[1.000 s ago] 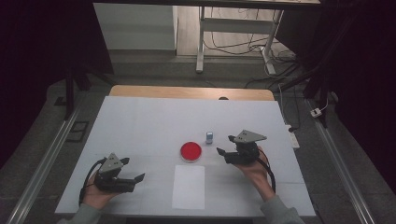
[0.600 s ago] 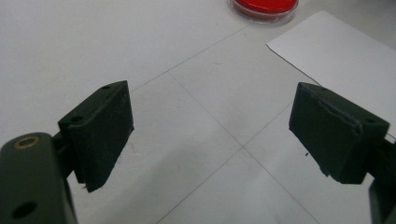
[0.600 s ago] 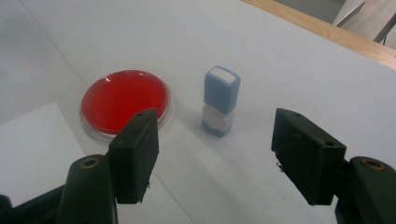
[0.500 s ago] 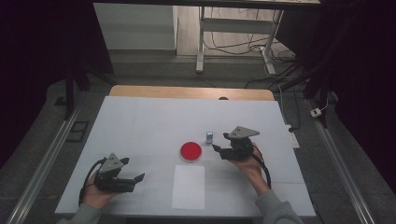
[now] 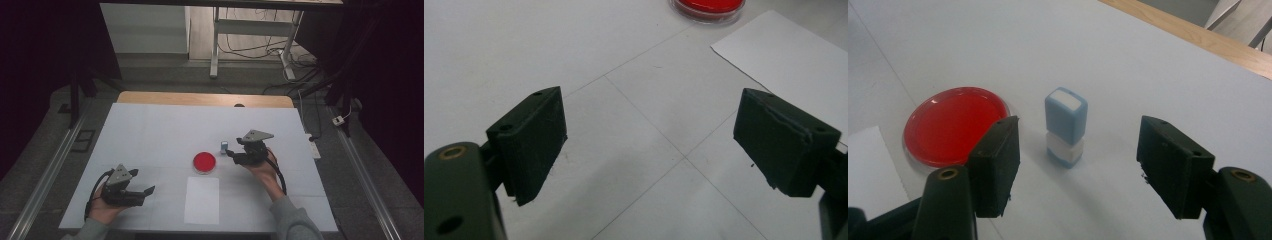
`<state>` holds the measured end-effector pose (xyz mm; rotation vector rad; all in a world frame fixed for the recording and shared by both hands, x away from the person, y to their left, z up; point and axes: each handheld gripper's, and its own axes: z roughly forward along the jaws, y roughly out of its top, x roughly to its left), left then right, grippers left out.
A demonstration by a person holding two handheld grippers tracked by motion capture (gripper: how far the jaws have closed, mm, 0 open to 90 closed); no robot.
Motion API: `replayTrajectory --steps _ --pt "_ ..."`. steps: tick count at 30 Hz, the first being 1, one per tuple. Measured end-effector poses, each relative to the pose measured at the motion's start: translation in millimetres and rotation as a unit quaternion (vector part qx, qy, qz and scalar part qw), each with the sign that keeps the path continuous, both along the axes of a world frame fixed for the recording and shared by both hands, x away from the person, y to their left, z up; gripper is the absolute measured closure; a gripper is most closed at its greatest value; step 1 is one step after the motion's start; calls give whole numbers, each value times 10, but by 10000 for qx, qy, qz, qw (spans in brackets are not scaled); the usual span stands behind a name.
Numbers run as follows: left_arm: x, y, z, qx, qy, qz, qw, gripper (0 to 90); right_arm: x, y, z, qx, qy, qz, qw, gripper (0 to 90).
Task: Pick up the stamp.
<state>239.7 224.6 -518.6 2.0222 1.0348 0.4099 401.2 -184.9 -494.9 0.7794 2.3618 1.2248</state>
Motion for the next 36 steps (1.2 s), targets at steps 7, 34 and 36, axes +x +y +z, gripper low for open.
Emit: replayTrajectory --steps 7,34,36 --pt "0 0 2 -9 -31 34 10000 141 59 28 4 54 -23 98 9999 360" --pt "12 7 -10 33 -64 25 10000 140 233 176 -72 -119 44 398 9991 429" --pt "10 12 -7 28 -74 34 10000 140 249 188 -82 -111 50 431 9990 444"
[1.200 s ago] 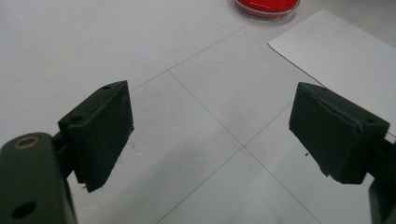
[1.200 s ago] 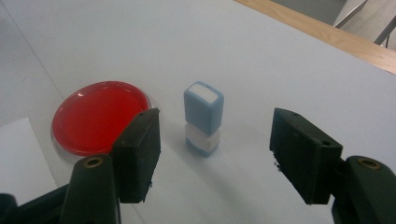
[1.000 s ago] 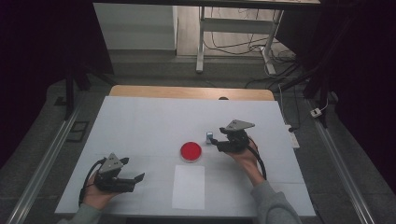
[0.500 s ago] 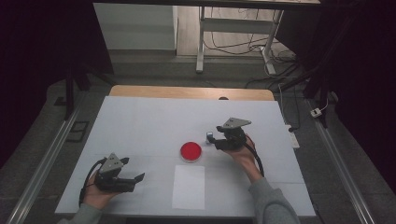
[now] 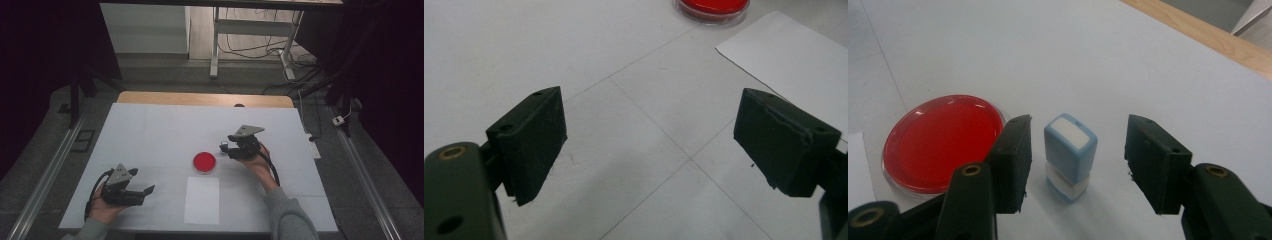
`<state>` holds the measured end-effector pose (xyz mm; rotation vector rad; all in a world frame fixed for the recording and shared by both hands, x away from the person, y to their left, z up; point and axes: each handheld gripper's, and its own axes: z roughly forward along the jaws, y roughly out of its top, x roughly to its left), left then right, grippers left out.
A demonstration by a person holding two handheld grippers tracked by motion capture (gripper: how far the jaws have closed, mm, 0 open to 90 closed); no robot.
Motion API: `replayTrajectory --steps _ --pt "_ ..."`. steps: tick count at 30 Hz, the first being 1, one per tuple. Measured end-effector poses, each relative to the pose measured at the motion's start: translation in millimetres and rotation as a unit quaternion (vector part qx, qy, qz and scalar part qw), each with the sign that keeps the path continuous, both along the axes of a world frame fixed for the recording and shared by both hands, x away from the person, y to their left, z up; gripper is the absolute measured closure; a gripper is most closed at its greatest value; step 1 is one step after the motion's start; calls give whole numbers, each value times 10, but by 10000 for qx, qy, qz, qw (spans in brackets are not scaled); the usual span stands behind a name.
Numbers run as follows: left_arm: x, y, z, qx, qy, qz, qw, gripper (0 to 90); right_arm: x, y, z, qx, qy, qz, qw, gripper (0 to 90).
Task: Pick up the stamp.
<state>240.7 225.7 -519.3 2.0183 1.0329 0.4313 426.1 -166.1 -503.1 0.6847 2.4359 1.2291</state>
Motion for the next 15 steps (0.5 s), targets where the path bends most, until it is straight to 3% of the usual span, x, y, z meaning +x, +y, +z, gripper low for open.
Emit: replayTrajectory --steps 15 --pt "-2 18 1 5 -20 40 10000 141 42 43 -27 -163 13 245 9996 637"
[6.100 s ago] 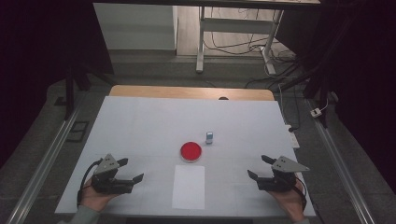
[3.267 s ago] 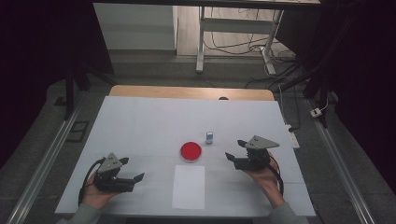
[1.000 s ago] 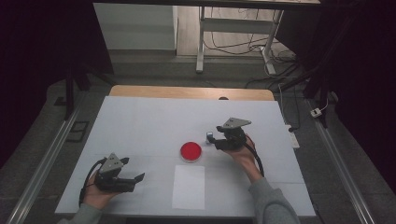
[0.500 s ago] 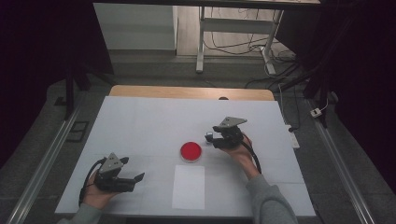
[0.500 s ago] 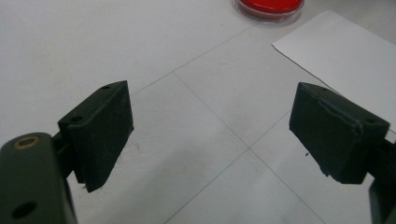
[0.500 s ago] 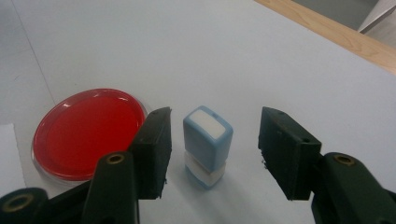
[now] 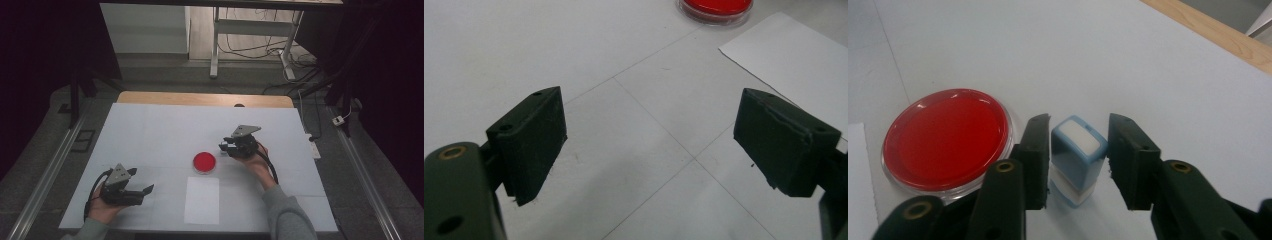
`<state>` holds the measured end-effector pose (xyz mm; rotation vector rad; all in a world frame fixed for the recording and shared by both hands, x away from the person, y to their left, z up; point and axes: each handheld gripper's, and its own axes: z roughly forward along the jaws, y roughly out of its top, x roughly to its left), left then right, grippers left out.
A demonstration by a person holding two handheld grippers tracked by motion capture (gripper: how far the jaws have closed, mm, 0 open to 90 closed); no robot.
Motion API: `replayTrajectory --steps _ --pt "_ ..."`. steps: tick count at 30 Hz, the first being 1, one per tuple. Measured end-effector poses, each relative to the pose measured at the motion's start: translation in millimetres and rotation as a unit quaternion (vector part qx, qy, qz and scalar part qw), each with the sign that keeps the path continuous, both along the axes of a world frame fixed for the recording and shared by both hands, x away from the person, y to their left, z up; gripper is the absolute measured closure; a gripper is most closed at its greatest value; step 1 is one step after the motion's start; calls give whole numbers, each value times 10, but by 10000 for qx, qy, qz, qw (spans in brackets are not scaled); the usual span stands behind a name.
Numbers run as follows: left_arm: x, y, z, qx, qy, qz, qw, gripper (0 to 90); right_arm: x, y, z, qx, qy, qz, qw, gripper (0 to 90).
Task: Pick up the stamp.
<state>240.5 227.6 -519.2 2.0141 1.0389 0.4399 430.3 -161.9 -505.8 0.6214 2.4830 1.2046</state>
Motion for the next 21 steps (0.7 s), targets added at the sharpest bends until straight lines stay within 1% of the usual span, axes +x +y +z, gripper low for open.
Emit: replayTrajectory --steps 3,4,7,9,14,16,17,18,21 --pt "0 2 -1 4 3 6 10000 141 1 -7 -4 -3 -6 21 10000 665" --pt "1 3 -2 5 3 7 10000 141 -1 -10 -2 -16 -18 28 10000 700" --pt "0 9 -1 10 3 20 10000 141 -3 -22 5 -18 -17 57 10000 740" --pt "-2 14 0 13 -3 27 10000 141 -10 -20 10 -79 -56 63 9999 743" --pt "-3 18 -3 24 -2 36 10000 141 -21 -15 18 -91 -122 69 9999 749" --pt "-3 19 -4 29 0 36 10000 141 -24 -31 36 -1 -148 22 9999 751" --pt "-3 19 -4 30 -1 37 10000 141 -24 -31 36 -1 -148 22 9999 751" --pt "-3 19 -4 30 -1 37 10000 141 -24 -37 41 59 -151 27 9999 751" --pt "-4 19 -3 31 -6 44 10000 141 -29 -57 64 133 -159 -9 9998 751"
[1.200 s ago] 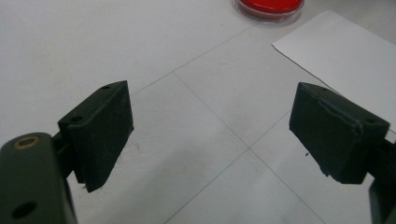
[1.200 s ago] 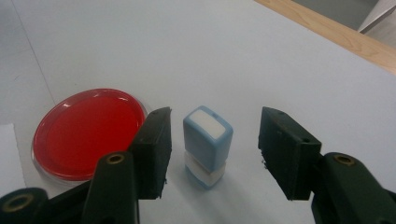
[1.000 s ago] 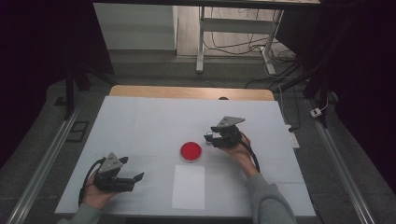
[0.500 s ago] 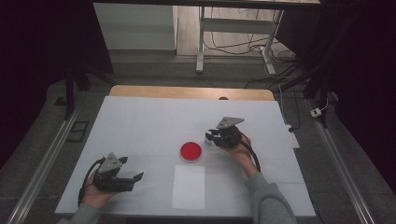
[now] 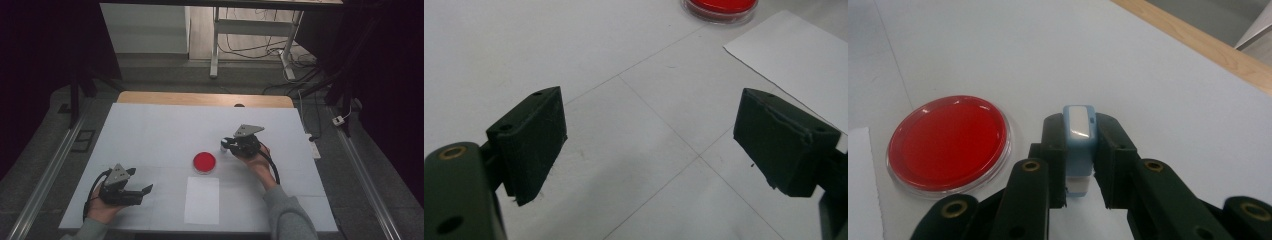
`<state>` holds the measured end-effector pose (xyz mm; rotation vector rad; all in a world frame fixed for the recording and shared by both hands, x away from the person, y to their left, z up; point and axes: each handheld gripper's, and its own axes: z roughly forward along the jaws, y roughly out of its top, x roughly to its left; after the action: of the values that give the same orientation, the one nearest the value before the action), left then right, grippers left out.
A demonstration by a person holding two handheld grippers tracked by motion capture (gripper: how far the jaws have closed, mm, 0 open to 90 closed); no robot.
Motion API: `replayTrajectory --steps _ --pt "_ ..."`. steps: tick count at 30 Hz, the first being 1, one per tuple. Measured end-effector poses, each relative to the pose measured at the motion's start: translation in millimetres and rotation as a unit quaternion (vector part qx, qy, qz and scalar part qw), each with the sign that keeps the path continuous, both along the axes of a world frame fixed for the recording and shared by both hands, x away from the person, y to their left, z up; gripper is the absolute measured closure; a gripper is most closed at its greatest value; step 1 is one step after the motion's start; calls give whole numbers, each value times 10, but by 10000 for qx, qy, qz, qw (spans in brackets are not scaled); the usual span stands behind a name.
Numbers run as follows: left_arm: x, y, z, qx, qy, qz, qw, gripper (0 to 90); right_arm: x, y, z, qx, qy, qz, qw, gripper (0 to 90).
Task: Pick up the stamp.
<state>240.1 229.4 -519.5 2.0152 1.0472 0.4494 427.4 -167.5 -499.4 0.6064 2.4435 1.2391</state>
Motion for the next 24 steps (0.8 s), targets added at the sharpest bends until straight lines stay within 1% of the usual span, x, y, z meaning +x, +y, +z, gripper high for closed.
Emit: replayTrajectory --steps 6,9,10,14,17,18,19,21,24 --pt "1 -2 -1 3 10 -2 10000 141 -23 -16 39 155 -18 -41 9999 752" --pt "4 -1 -1 11 8 1 10000 142 -40 -15 52 162 -21 -75 9998 753" --pt "5 0 -2 10 8 3 10000 142 -43 -13 52 218 -17 -66 9997 753" --pt "10 0 -5 16 14 5 10000 142 -73 -20 80 293 -21 -78 9995 753" --pt "17 -2 -4 1 11 13 10000 142 -113 -20 111 383 -33 -80 9992 753" --pt "21 -2 -3 3 10 3 10000 143 -129 -20 125 373 -35 -77 9993 753" --pt "24 -4 -4 3 10 2 10000 142 -145 -16 130 424 -56 -84 9990 753" --pt "31 -9 -6 6 12 -2 10000 143 -174 -20 152 397 -57 -82 9992 753" --pt "37 -17 -9 4 19 -5 10000 143 -203 -27 177 467 -68 -96 9988 753"
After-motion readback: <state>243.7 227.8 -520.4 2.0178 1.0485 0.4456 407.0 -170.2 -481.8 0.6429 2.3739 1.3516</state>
